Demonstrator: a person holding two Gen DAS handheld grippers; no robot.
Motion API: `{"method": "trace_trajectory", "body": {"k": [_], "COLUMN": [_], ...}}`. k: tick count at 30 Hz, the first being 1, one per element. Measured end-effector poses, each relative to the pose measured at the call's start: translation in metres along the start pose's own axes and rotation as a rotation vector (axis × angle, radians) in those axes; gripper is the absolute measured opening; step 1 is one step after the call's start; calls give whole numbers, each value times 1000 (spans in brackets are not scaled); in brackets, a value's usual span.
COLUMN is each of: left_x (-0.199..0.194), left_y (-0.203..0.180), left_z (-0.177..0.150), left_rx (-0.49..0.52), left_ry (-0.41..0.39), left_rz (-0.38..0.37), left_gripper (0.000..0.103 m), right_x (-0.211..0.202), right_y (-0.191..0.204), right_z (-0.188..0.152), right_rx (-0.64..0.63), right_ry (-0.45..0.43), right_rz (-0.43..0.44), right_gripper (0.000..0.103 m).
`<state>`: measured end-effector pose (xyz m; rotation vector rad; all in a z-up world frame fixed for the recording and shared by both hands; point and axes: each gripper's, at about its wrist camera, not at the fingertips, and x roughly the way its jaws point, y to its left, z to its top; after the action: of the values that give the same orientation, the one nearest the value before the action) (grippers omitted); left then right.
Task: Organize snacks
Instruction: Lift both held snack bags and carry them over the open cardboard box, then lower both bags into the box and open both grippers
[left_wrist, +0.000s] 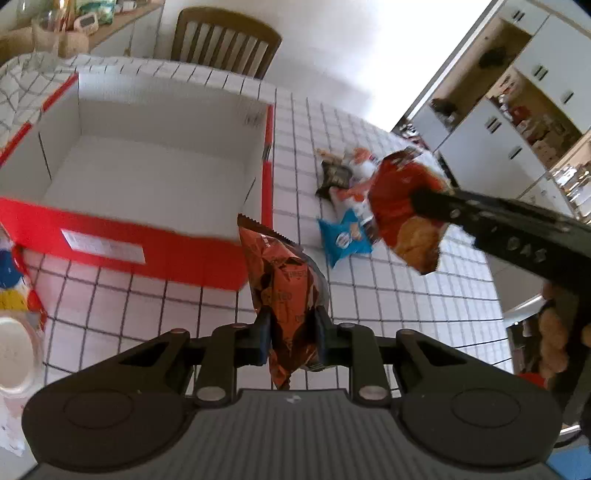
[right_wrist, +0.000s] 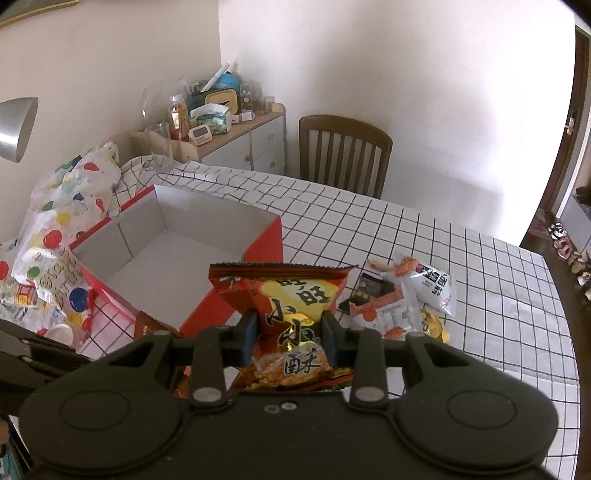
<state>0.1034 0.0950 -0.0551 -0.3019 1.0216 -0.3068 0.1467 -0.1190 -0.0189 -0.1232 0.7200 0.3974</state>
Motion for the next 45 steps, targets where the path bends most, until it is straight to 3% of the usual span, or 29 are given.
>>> {"method": "trace_trajectory", "body": {"k": [5,15,20,25,38,45], "left_x": [-27,-43,-30,-14,30,49], "left_y": [8,57,82,109,153,158], "left_z": [19,72,90,107,120,114], "left_rx": [24,21,30,34,-7,-10], "left_ry": [-53,-128,-110,-69,46,115], "left_rz": [-24,110,196,236,303,287], "left_gripper": [23,23,23,23,23,23], "right_x": [-2,21,48,75,129,156], "right_y": [13,51,79,101,131,143], "right_z": [10,36,46,50,65,59], "right_rx": [-5,-10,-1,8,3,-34], "right_ry": [-23,-33,5,43,85,151], "right_rz": [-8,-4,-18,-42,-47,-44], "right_gripper": [34,34,34,34,32,32]}}
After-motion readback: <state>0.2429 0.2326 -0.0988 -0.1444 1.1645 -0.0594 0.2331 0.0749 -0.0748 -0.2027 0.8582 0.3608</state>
